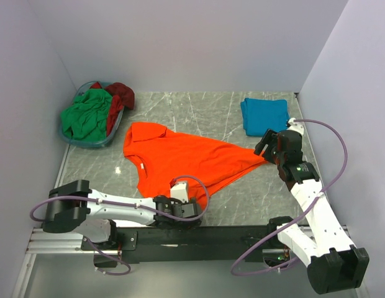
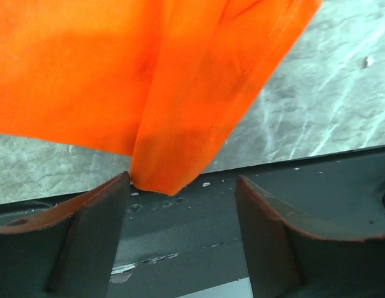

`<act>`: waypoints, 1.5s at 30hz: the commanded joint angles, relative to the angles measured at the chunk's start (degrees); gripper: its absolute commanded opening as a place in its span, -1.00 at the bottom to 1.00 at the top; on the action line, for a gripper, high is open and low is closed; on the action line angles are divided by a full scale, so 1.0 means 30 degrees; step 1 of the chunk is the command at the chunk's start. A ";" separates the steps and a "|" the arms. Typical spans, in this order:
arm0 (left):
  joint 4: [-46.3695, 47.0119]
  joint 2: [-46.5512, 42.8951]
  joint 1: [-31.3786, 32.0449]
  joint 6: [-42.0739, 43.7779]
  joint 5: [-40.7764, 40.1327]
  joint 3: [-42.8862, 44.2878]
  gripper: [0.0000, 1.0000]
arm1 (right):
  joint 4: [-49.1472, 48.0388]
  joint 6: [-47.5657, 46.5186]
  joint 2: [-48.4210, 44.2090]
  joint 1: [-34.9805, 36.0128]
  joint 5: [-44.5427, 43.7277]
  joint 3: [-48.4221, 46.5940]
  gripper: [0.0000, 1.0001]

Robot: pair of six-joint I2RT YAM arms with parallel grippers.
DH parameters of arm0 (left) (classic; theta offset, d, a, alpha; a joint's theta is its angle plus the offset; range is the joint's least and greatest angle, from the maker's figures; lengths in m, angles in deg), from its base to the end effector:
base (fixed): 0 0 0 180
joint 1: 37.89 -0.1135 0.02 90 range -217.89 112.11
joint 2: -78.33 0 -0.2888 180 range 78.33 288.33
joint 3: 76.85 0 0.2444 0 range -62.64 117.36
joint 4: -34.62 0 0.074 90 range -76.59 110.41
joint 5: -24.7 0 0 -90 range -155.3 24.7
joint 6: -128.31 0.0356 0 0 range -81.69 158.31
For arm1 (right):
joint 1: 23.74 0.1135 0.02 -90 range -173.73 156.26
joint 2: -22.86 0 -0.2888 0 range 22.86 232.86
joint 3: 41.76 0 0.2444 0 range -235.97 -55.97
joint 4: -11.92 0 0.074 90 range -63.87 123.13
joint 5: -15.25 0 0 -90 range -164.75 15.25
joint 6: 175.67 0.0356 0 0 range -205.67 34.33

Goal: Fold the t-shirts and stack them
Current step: Flatten the tshirt out

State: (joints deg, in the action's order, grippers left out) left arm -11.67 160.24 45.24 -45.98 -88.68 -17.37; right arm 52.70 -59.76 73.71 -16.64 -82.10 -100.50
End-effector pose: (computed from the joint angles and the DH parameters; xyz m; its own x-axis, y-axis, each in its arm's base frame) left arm 0.0432 -0.2405 0.2068 -0.9007 -0.1595 -0.4040 -0.0220 0.9457 -0.3243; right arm 0.1708 0.0167 0.3117 -0.4917 0.3755 -0.7857 0.2211 0.9265 0.3044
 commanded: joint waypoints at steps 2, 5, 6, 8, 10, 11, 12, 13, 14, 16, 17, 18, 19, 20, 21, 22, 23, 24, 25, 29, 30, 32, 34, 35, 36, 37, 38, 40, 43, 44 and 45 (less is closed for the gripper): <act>-0.0177 0.0177 -0.0463 -0.0351 0.0585 0.0435 0.32 | -0.0594 -0.0053 -0.0368 -0.0138 0.0078 0.0255 0.55; 0.0495 0.0353 -0.0962 0.0234 0.1082 0.0288 0.20 | -0.0653 -0.0053 -0.0426 -0.0137 0.0079 0.0342 0.56; 0.0641 0.0440 -0.1021 0.0613 0.1083 0.0463 0.17 | -0.0653 -0.0082 -0.0456 -0.0138 0.0079 0.0314 0.55; 0.0410 0.0937 -0.1196 0.0792 0.1112 0.0756 -0.15 | -0.0653 -0.0083 -0.0456 -0.0138 0.0079 0.0314 0.56; 0.0233 0.1669 -0.1459 0.1113 0.1287 0.1137 -0.23 | -0.0653 -0.0140 -0.0456 -0.0109 0.0050 0.0313 0.56; 0.0204 0.1904 -0.1548 0.1260 0.1346 0.1428 -0.27 | -0.0653 -0.0112 -0.0456 -0.0108 -0.0038 0.0284 0.55; 0.0058 0.2370 -0.1636 0.1725 0.1347 0.1634 -0.32 | -0.0624 -0.0112 -0.0456 -0.0108 -0.0039 0.0313 0.56; -0.0204 0.2578 -0.1637 0.1875 0.1173 0.1868 -0.35 | -0.0594 -0.0112 -0.0456 -0.0137 -0.0068 0.0313 0.55; -0.0613 0.2754 -0.1637 0.1905 0.0968 0.2277 -0.48 | -0.0623 -0.0112 -0.0456 -0.0138 -0.0184 0.0284 0.55; -0.1781 0.3076 -0.1724 0.1556 0.0326 0.2631 -0.71 | -0.0594 -0.0141 -0.0427 -0.0108 -0.0214 0.0255 0.56; -0.1963 0.3078 -0.1754 0.1496 0.0205 0.2748 -0.97 | -0.0565 -0.0141 -0.0398 -0.0137 -0.0301 0.0255 0.55; -0.2023 0.2875 -0.1928 0.1409 0.0175 0.2692 -0.99 | -0.0507 -0.0112 -0.0339 -0.0080 -0.0389 0.0226 0.55; -0.1878 0.2641 -0.2046 0.1379 0.0204 0.2546 -0.99 | -0.0448 -0.0083 -0.0281 -0.0108 -0.0448 0.0254 0.55; -0.1848 0.2435 -0.2279 0.1320 0.0291 0.2109 -0.99 | -0.0448 -0.0024 -0.0280 -0.0108 -0.0536 0.0255 0.56; -0.1789 0.1766 -0.2600 0.1146 0.0321 0.1815 -0.99 | -0.0389 -0.0024 -0.0251 -0.0137 -0.0711 0.0284 0.55; -0.1818 0.1354 -0.3416 0.1086 0.0263 0.1493 -0.99 | -0.0331 0.0034 -0.0106 -0.0138 -0.0799 0.0226 0.55; -0.2311 0.0885 -0.3917 0.0911 -0.0172 0.0881 -0.99 | -0.0272 0.0035 -0.0017 -0.0138 -0.0858 0.0225 0.56; -0.2693 -0.0250 -0.5198 0.0707 -0.0438 0.0614 -0.99 | -0.0156 0.0035 0.0158 -0.0138 -0.1004 0.0167 0.56; -0.3016 -0.0958 -0.5965 0.0705 -0.0759 0.0408 -0.99 | -0.0068 0.0035 0.0188 -0.0138 -0.1150 0.0080 0.56; -0.4248 -0.5029 -0.9802 0.2630 -0.3161 -0.0180 -0.99 | 0.0314 0.0240 0.0598 -0.0109 -0.1562 0.0049 0.56; -0.3989 -0.6516 -1.0623 0.3363 -0.3600 -0.0180 -0.99 | 0.0488 0.0385 0.0773 -0.0137 -0.1591 0.0050 0.55; -0.3374 -0.7785 -1.2938 0.5787 -0.3575 -0.0180 -0.99 | 0.0694 0.0561 0.0920 -0.0108 -0.1824 0.0137 0.55; -0.2495 -0.9106 -1.4639 0.6764 -0.3576 -0.0354 -0.99 | 0.0958 0.1029 0.1097 -0.0138 -0.2262 0.0399 0.54; -0.2115 -0.9371 -1.5080 0.7494 -0.3430 -0.0617 -0.99 | 0.1075 0.1176 0.1097 -0.0138 -0.2381 0.0546 0.54; -0.1444 -0.9605 -1.5896 0.7820 -0.3052 -0.0794 -0.99 | 0.1221 0.1525 0.1068 -0.0167 -0.2527 0.0838 0.54; -0.1060 -0.9637 -1.6281 0.8114 -0.2700 -0.0940 -0.99 | 0.1367 0.1732 0.1068 -0.0138 -0.2616 0.1044 0.55; -0.0766 -0.9550 -1.6575 0.8610 -0.2348 -0.1203 -0.99 | 0.1398 0.1879 0.1068 -0.0138 -0.2472 0.1220 0.54; -0.0296 -0.8995 -1.7338 0.8820 -0.1529 -0.1380 -0.99 | 0.1515 0.2406 0.1009 -0.0138 -0.2295 0.1893 0.54; -0.0469 -0.8028 -1.7866 0.8499 -0.1699 -0.1498 -0.99 | 0.1457 0.2904 0.1097 -0.0167 -0.1651 0.2772 0.51; -0.0499 -0.7852 -1.7954 0.8468 -0.1642 -0.1527 -0.99 | 0.1515 0.3051 0.1097 -0.0109 -0.1099 0.2948 0.48; -0.0384 -0.7647 -1.8071 0.8526 -0.1497 -0.1615 -0.99 | 0.1544 0.3052 0.1010 -0.0137 -0.0745 0.3443 0.46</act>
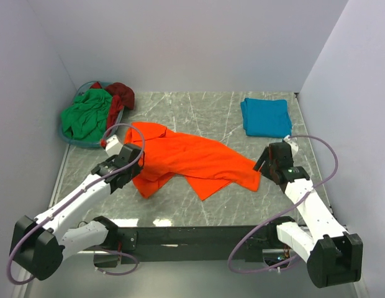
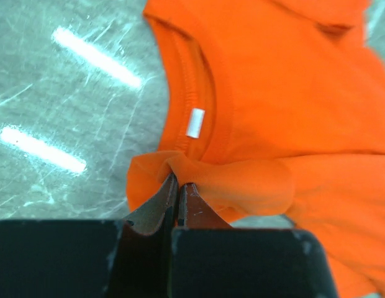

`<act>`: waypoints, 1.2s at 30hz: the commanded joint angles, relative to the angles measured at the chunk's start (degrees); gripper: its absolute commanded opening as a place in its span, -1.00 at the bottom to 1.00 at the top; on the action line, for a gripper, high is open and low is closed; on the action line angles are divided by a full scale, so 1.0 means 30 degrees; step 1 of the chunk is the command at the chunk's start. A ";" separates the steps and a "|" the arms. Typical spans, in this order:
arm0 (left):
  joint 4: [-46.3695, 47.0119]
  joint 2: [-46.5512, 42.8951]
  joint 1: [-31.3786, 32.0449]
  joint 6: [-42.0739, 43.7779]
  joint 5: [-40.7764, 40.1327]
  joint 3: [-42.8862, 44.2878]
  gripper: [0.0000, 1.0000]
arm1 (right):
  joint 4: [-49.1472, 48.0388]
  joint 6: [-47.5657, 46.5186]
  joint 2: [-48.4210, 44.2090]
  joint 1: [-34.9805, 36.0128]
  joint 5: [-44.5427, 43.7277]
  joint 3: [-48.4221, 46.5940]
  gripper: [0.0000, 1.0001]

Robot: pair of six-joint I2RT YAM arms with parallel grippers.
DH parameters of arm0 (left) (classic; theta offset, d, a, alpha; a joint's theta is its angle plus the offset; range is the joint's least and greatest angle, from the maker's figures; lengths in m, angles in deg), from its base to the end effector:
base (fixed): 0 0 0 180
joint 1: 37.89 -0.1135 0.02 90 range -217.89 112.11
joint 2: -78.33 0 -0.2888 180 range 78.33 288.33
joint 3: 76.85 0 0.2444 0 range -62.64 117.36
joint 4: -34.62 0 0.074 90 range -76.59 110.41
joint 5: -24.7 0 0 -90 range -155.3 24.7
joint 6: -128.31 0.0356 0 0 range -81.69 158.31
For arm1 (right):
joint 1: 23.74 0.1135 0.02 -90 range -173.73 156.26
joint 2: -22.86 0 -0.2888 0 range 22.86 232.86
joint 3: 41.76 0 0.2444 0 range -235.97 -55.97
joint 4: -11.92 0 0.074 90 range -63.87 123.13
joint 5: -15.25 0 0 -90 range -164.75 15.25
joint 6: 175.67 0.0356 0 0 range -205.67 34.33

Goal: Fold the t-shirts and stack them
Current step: Flatten the tshirt out

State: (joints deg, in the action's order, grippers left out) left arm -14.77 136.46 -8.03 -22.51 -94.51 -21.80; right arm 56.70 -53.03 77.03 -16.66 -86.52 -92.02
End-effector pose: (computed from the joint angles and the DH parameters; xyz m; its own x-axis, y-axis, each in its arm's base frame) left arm 0.1609 -0.0723 0.2623 -0.4896 -0.5976 -0.6349 -0.5143 0.7860 -0.3432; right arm 0.1663 0.0133 0.2492 -0.6207 0.4550 -0.6385 0.4130 0.8820 0.2270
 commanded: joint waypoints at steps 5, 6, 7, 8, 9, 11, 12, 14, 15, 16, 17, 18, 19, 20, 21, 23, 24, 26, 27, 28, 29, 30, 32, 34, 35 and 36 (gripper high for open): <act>0.2756 -0.0447 -0.0376 0.1786 0.3082 -0.1482 -0.99 | 0.0388 0.1013 -0.0333 -0.0130 0.2807 0.2054 0.41; 0.2906 -0.0653 -0.0376 0.1670 0.3203 -0.1716 -0.99 | 0.0387 0.1042 -0.0275 -0.0101 0.3129 0.2347 0.40; 0.3053 -0.0887 -0.0376 0.1524 0.3320 -0.2038 -0.99 | 0.0387 0.1072 -0.0245 -0.0072 0.3248 0.2466 0.39; 0.3489 -0.1296 -0.0376 0.1725 0.3785 -0.2215 -0.99 | 0.0358 0.1072 -0.0216 -0.0072 0.3307 0.2554 0.38; 0.3610 -0.1474 -0.0376 0.1785 0.4022 -0.2333 -0.99 | 0.0358 0.1072 -0.0158 0.0015 0.3337 0.2671 0.38; 0.3640 -0.1855 -0.0376 0.1379 0.4345 -0.2567 -0.99 | 0.0300 0.1160 -0.0157 0.0103 0.3366 0.2818 0.37; 0.3408 -0.2205 -0.0376 0.1057 0.4202 -0.2597 -0.99 | 0.0212 0.1189 -0.0157 0.0220 0.3425 0.2934 0.37; 0.3376 -0.2558 -0.0376 0.0847 0.4141 -0.2860 -0.99 | -0.0166 0.1277 -0.0128 0.0338 0.3571 0.3110 0.36; 0.3493 -0.2908 -0.0376 0.1022 0.4142 -0.2948 -0.99 | -0.0314 0.1335 0.0017 0.0396 0.3572 0.3314 0.35; 0.3523 -0.3056 -0.0376 0.1053 0.4084 -0.3065 -0.99 | -0.0432 0.1365 0.0106 0.0455 0.3514 0.3403 0.33; 0.3523 -0.3232 -0.0405 0.1083 0.4083 -0.3095 -0.99 | -0.0694 0.1365 0.0223 0.0485 0.3513 0.3462 0.32; 0.3407 -0.3466 -0.0376 0.1083 0.4054 -0.3096 -0.99 | -0.0697 0.1336 0.0572 0.0543 0.3542 0.3434 0.28; 0.3377 -0.3584 -0.0405 0.1083 0.4054 -0.3096 -0.99 | -0.0697 0.1336 0.0720 0.0718 0.3542 0.3347 0.25; 0.3377 -0.3730 -0.0376 0.1112 0.4083 -0.3096 -0.99 | -0.0697 0.1336 0.0838 0.0806 0.3165 0.3288 0.24; 0.3348 -0.3935 -0.0376 0.1112 0.4083 -0.3125 -0.99 | -0.0523 0.1539 0.1013 0.0923 0.2959 0.3200 0.23; 0.3115 -0.4111 -0.0376 0.0822 0.3879 -0.3212 -0.99 | -0.0550 0.1570 0.1102 0.1302 0.2898 0.3199 0.20; 0.3055 -0.4171 -0.0376 0.0761 0.3878 -0.3271 -0.99 | -0.0550 0.1802 0.1219 0.1450 0.2492 0.3170 0.19; 0.3141 -0.4288 -0.0376 0.0673 0.4052 -0.3505 -0.99 | -0.0463 0.2066 0.1453 0.2034 0.2022 0.3024 0.18; 0.3229 -0.4346 -0.0376 0.0644 0.4199 -0.3564 -0.99 | -0.0346 0.2184 0.1802 0.2241 0.1555 0.2850 0.17; 0.3317 -0.4318 -0.0376 0.0585 0.4316 -0.3709 -0.99 | -0.0258 0.2301 0.2009 0.2417 0.1347 0.2761 0.17; 0.3405 -0.4347 -0.0376 0.0585 0.4549 -0.3769 -0.99 | -0.0228 0.2476 0.2214 0.2563 0.1142 0.2673 0.15; 0.3609 -0.4318 -0.0376 0.0614 0.4610 -0.3827 -0.99 | -0.0373 0.2536 0.2535 0.2913 0.1053 0.2585 0.14; 0.3727 -0.4230 -0.0376 0.0643 0.4756 -0.3828 -0.99 | -0.0346 0.3002 0.2888 0.3266 0.0177 0.2468 0.09; 0.3729 -0.4200 -0.0376 0.0673 0.4611 -0.3799 -0.99 | -0.0345 0.3064 0.3357 0.3473 -0.0470 0.2262 0.06; 0.3728 -0.4142 -0.0376 0.0644 0.4494 -0.3770 -0.99 | -0.0461 0.3035 0.3475 0.3502 -0.0558 0.2233 0.05; 0.3641 -0.4113 -0.0376 0.0614 0.4232 -0.3740 -0.99 | -0.0636 0.3035 0.3766 0.3473 -0.0704 0.2146 0.05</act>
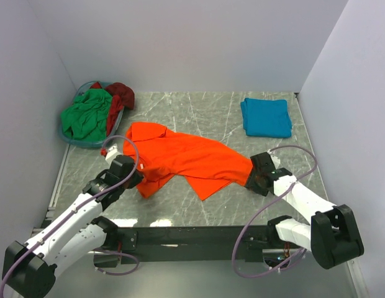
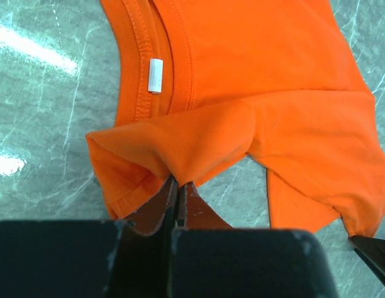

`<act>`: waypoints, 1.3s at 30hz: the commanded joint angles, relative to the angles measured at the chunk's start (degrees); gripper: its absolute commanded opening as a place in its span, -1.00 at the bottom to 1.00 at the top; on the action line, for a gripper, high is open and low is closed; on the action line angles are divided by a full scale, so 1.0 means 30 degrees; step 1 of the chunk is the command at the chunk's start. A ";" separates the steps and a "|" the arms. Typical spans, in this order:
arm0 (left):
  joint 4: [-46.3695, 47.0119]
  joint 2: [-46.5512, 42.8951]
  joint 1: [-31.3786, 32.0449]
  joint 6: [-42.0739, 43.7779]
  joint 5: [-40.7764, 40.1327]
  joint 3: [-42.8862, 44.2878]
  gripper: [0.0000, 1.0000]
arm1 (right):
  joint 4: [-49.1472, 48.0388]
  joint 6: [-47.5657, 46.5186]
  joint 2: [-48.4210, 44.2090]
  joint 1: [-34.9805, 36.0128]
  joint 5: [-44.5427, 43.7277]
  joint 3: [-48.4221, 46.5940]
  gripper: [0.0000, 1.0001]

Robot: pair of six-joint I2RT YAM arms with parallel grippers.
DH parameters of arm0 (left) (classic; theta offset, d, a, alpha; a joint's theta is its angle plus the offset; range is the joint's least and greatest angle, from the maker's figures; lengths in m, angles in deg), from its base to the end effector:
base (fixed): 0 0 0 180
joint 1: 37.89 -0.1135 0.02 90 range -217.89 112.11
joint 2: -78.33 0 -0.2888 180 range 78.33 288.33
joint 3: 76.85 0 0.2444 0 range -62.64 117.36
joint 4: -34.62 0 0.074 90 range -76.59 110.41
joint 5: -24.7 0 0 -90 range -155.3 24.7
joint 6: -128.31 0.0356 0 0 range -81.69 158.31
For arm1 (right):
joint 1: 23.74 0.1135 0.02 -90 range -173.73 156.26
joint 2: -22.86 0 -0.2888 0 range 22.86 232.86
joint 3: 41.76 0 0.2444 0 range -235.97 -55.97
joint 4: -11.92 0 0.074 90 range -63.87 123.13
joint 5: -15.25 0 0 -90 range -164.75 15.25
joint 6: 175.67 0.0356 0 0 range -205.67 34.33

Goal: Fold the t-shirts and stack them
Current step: Flatten the tshirt out

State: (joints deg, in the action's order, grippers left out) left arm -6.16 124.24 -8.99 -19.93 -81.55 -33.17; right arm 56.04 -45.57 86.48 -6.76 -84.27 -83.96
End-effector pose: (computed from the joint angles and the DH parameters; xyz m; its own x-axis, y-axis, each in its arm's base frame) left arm 0.1295 -0.0601 0.2376 -0.5565 -0.6252 -0.5472 -0.3578 0.7748 -0.5213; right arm 0.1589 0.0424 0.1837 -0.8092 0.4171 -0.4137 0.3905 0.9080 0.1515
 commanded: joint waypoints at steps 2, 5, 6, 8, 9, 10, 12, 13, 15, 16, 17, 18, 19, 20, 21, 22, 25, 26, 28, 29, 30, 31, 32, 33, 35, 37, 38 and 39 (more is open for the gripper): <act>0.0682 0.0106 -0.0055 -0.0216 -0.0208 0.0165 -0.99 | -0.0594 0.0551 0.1087 0.0144 -0.1689 -0.0660 0.01; 0.0623 0.0194 -0.0055 -0.0216 -0.0325 0.0312 -0.99 | -0.0887 0.0317 0.1266 0.0172 -0.1457 -0.0720 -0.26; 0.0652 0.0253 -0.0055 -0.0216 -0.0383 0.0341 -0.99 | -0.1091 0.0200 0.1208 0.0173 -0.1398 -0.0720 -0.37; 0.0711 0.0253 -0.0055 -0.0187 -0.0588 0.0546 -0.99 | -0.1006 -0.0208 0.0742 0.0173 -0.1427 -0.0981 -0.81; 0.0740 0.0253 -0.0055 -0.0129 -0.0676 0.0691 -0.99 | -0.0803 -0.0443 0.0477 0.0173 -0.1398 -0.1447 -0.92; 0.0740 0.0253 -0.0055 0.0075 -0.0938 0.1157 -0.99 | -0.0597 -0.0591 0.0127 0.0173 -0.1542 -0.1742 -1.00; 0.0566 0.0282 -0.0055 0.0368 -0.1465 0.2296 -0.99 | 0.0251 -0.1089 -0.0928 0.0173 -0.2096 -0.3112 -1.00; 0.0449 0.0282 -0.0055 0.0776 -0.2135 0.2826 -0.99 | 0.0602 -0.1206 -0.1308 0.0173 -0.2246 -0.3615 -1.00; -0.0136 0.0399 -0.0055 0.1188 -0.3162 0.4781 -0.99 | 0.1336 -0.1792 -0.2422 0.0173 -0.2683 -0.5430 -1.00; -0.0341 0.0487 -0.0055 0.1538 -0.3631 0.5519 -0.99 | 0.1570 -0.1967 -0.2716 0.0173 -0.2860 -0.6074 -1.00; -0.0634 0.0546 -0.0055 0.1861 -0.4593 0.6252 -0.99 | 0.1950 -0.2288 -0.3328 0.0173 -0.2978 -0.7444 -1.00; -0.0723 0.0604 -0.0055 0.2241 -0.5009 0.7738 -0.99 | 0.2127 -0.2407 -0.3624 0.0144 -0.3095 -0.8096 -1.00; -0.0869 0.0634 -0.0055 0.2941 -0.5419 0.8536 -0.99 | 0.2332 -0.2495 -0.3859 0.0143 -0.3416 -0.8769 -1.00; -0.0900 0.0634 -0.0055 0.3325 -0.5916 0.9298 -0.99 | 0.2508 -0.2670 -0.4296 0.0143 -0.3564 -0.9965 -1.00; -0.0813 0.0605 -0.0055 0.3677 -0.6124 1.0698 -0.99 | 0.2539 -0.2730 -0.4562 0.0143 -0.3768 -1.0528 -1.00; -0.0667 0.0576 -0.0055 0.4347 -0.6271 1.1321 -0.99 | 0.2568 -0.2644 -0.4796 0.0114 -0.4031 -1.1056 -1.00; 0.0708 0.0254 -0.0055 0.6569 -0.5893 1.3227 -0.99 | 0.2540 -0.2933 -0.5617 0.0143 -0.3715 -1.3078 -1.00; 0.0972 0.0108 -0.0055 0.7016 -0.5718 1.3696 -0.99 | 0.2452 -0.3110 -0.5996 0.0143 -0.3596 -1.4011 -1.00; 0.1325 0.0048 -0.0055 0.8243 -0.5016 1.5336 -0.99 | 0.2597 -0.3461 -0.6350 0.0143 -0.3507 -1.4953 -1.00; 0.1413 0.0019 -0.0055 0.8598 -0.4781 1.5950 -0.99 | 0.2917 -0.3608 -0.6670 0.0114 -0.3391 -1.5973 -1.00; 0.1414 0.0019 -0.0055 0.9240 -0.4343 1.7291 -0.99 | 0.3094 -0.3755 -0.6761 0.0143 -0.3303 -1.6505 -1.00; 0.1530 0.0048 -0.0055 0.9508 -0.4136 1.7971 -0.99 | 0.3357 -0.3988 -0.7023 0.0114 -0.3186 -1.7062 -1.00; 0.1618 0.0019 -0.0055 0.9800 -0.3873 1.8616 -0.99 | 0.3853 -0.4078 -0.7170 0.0143 -0.2807 -1.8140 -1.00; 0.1735 0.0019 -0.0055 1.0470 -0.3464 1.9841 -0.99 | 0.4061 -0.4223 -0.7288 0.0143 -0.2572 -1.8673 -1.00; 0.1766 0.0048 -0.0055 1.1089 -0.2059 2.1687 -0.99 | 0.4822 -0.4488 -0.7727 0.0143 -0.1726 -2.0250 -1.00; 0.1649 0.0077 -0.0055 1.1764 -0.0686 2.2836 -0.99 | 0.5349 -0.4664 -0.8136 0.0143 -0.1137 -2.1281 -1.00; 0.1475 0.0135 -0.0055 1.1940 -0.0300 2.3392 -0.99 | 0.5787 -0.4664 -0.8254 0.0143 -0.0873 -2.2214 -1.00; 0.1386 0.0165 -0.0055 1.2348 0.0023 2.4355 -0.99 | 0.5907 -0.4693 -0.8430 0.0114 -0.0435 -2.2600 -1.00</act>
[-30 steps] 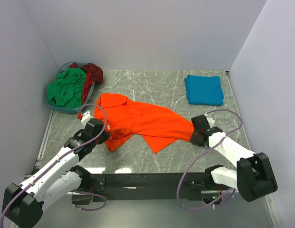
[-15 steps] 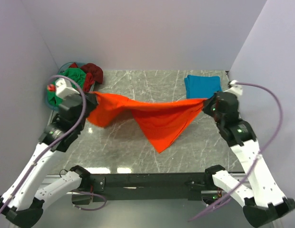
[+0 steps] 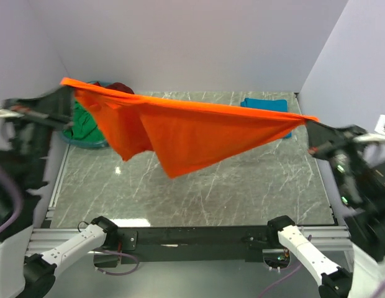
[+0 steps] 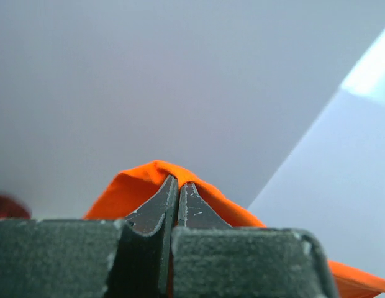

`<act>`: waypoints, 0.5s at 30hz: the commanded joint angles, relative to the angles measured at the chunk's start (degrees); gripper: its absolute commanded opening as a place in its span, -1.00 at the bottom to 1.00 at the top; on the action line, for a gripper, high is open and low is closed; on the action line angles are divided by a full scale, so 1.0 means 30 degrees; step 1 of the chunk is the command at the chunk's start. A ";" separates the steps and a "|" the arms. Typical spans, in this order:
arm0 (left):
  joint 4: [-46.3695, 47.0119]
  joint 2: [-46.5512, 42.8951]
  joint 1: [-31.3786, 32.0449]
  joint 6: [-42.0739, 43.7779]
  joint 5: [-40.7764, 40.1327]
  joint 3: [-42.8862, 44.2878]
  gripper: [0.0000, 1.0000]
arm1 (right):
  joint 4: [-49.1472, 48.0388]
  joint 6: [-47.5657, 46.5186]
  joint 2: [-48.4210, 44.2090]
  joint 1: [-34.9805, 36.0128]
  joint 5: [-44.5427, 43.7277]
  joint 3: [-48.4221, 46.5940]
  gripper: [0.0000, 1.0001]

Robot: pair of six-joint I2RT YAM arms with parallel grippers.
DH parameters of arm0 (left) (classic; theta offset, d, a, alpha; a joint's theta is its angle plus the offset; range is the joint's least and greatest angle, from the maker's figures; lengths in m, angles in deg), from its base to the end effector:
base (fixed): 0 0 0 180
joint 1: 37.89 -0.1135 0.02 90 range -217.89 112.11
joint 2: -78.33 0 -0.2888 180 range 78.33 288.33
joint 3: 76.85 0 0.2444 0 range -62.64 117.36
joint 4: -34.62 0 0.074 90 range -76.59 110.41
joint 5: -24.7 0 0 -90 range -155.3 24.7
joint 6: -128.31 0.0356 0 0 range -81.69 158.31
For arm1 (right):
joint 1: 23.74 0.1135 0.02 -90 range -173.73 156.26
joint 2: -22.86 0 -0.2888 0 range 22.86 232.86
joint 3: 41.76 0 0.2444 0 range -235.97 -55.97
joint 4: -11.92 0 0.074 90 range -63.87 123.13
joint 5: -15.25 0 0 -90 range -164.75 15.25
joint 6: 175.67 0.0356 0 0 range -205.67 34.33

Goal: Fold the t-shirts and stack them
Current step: Flatten the tshirt out

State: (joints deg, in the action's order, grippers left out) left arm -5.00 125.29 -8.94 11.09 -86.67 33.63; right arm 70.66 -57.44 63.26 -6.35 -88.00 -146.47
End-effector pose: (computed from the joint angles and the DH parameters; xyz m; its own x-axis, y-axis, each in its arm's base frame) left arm 0.0324 -0.0031 0.5867 0.2424 -0.6209 -0.7455 0.3038 0.7783 -0.5495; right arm 0.0159 -0.0036 0.5315 0.0470 0.4972 -0.8664 -0.1083 0.8648 0.4904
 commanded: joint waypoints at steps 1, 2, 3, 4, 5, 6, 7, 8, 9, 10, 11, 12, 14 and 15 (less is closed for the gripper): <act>0.0796 -0.0097 -0.0070 0.2188 0.2021 0.2622 -0.99 | 0.0947 -0.0796 -0.1042 0.0005 0.1047 -0.2028 -1.00; 0.0562 0.0193 -0.0070 0.2277 0.2314 0.3207 -0.99 | 0.0831 -0.0825 -0.1220 0.0005 0.1311 -0.2466 -1.00; -0.0108 0.0341 -0.0070 0.2364 0.2578 0.4402 -0.99 | 0.0858 -0.0825 -0.1308 0.0005 0.1632 -0.2731 -1.00; -0.0317 0.0575 -0.0070 0.2452 0.2900 0.4936 -0.99 | 0.0975 -0.0825 -0.1425 -0.0024 0.2100 -0.3227 -1.00; -0.0464 0.0664 -0.0070 0.2482 0.3773 0.5725 -0.99 | 0.1034 -0.0883 -0.1514 0.0005 0.2307 -0.3435 -1.00; -0.0582 0.0723 -0.0070 0.2540 0.4159 0.5994 -0.99 | 0.1034 -0.0855 -0.1514 0.0005 0.2483 -0.3582 -1.00; -0.0612 0.0753 -0.0070 0.2541 0.4395 0.6199 -0.99 | 0.1092 -0.0855 -0.1601 0.0005 0.2572 -0.3700 -1.00; -0.0554 0.0753 -0.0070 0.2599 0.4658 0.6375 -0.99 | 0.1122 -0.0855 -0.1602 -0.0024 0.2573 -0.3730 -1.00; -0.0409 0.0782 -0.0070 0.2687 0.4661 0.6377 -0.99 | 0.1151 -0.0797 -0.1631 0.0005 0.2486 -0.3672 -1.00; -0.0378 0.0898 -0.0070 0.2746 0.4487 0.6377 -0.99 | 0.1181 -0.0796 -0.1690 0.0005 0.2195 -0.3614 -1.00; -0.0378 0.1016 -0.0099 0.2775 0.4253 0.6087 -0.99 | 0.1065 -0.0796 -0.1719 0.0005 0.2047 -0.3236 -1.00; -0.0320 0.1075 -0.0070 0.2891 0.3642 0.5794 -0.99 | 0.0948 -0.0825 -0.1719 0.0005 0.1843 -0.2942 -1.00; 0.0264 0.1367 -0.0070 0.3009 0.2878 0.4104 -0.99 | 0.0597 -0.0884 -0.1720 -0.0024 0.0474 -0.1863 -1.00; 0.0585 0.1484 -0.0070 0.3097 0.1569 0.3338 -0.99 | 0.0479 -0.0855 -0.1574 0.0005 0.0000 -0.1391 -1.00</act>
State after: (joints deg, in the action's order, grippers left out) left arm -5.83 126.34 -8.92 17.95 -74.67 48.53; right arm 72.04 -58.53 57.56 -6.35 -80.99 -154.14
